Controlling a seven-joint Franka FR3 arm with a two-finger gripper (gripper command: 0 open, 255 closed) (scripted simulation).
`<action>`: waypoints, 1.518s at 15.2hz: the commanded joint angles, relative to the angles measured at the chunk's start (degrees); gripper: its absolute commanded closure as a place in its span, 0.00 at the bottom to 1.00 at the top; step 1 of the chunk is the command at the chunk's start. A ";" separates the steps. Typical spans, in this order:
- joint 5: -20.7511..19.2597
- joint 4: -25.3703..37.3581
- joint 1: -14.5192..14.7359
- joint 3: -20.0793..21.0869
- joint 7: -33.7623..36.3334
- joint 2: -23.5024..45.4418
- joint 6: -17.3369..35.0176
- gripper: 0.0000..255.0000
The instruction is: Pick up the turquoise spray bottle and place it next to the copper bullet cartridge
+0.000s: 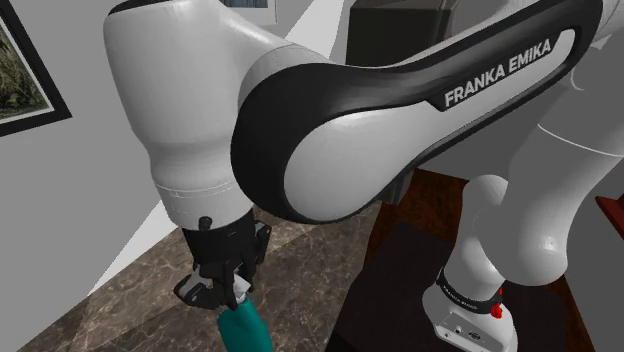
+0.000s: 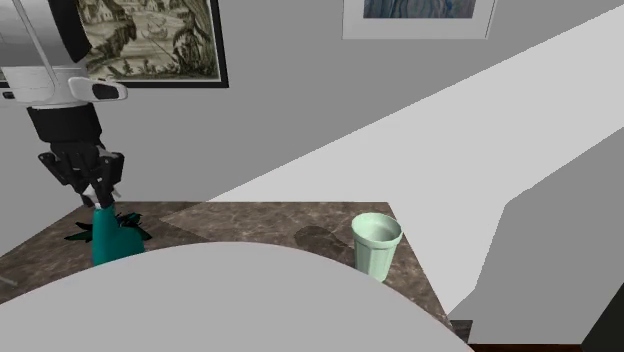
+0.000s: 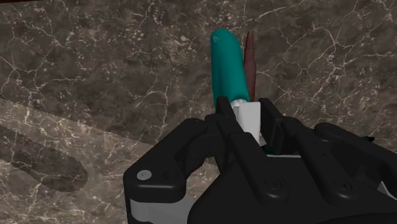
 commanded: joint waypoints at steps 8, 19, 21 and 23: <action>-0.58 -5.45 0.12 0.49 0.45 1.67 7.00 1.00; -1.15 -7.92 0.17 0.77 0.89 3.02 10.70 1.00; -1.15 -7.92 0.17 0.77 0.89 3.02 10.70 1.00; -1.15 -7.93 0.17 0.77 0.89 3.01 10.70 0.00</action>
